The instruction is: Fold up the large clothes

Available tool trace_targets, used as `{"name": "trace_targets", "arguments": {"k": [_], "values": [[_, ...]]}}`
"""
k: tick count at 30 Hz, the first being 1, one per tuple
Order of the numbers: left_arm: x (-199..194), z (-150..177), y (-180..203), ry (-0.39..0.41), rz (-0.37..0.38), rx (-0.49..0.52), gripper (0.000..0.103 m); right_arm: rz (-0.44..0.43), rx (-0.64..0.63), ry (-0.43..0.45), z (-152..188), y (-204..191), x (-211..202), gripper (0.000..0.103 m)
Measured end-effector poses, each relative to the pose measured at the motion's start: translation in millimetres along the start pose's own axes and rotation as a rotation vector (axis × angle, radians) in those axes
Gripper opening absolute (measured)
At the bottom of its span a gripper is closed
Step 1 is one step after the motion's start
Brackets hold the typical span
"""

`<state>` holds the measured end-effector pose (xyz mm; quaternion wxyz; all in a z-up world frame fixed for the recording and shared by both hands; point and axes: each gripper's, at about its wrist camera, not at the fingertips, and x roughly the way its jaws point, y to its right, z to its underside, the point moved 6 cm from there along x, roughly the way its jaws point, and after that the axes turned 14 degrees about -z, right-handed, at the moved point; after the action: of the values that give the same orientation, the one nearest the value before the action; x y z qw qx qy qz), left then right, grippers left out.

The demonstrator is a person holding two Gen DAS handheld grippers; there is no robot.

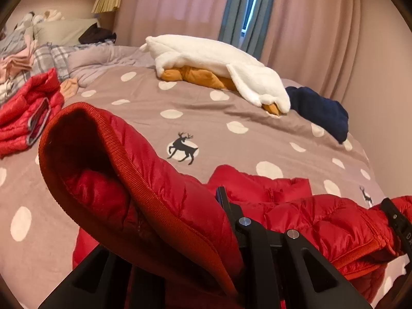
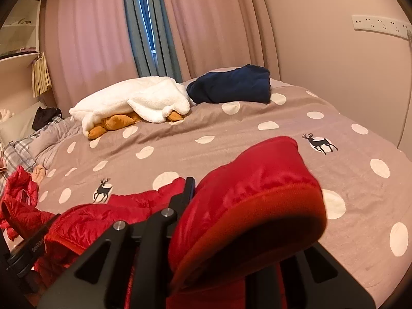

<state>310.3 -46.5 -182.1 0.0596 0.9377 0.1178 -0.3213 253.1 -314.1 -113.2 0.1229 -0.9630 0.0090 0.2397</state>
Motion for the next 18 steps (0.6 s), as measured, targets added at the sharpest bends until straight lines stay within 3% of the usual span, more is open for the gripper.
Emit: {"name": "trace_targets", "arguments": {"k": [7,18], "values": [[0.6,0.0,0.1,-0.001,-0.003,-0.014,0.018,0.018,-0.004,0.004,1.5,-5.6,0.2,0.022],[1.7,1.0,2.6,0.000,-0.009,-0.018,0.018,0.020,-0.003,-0.001,3.1,-5.0,0.9,0.022]]}}
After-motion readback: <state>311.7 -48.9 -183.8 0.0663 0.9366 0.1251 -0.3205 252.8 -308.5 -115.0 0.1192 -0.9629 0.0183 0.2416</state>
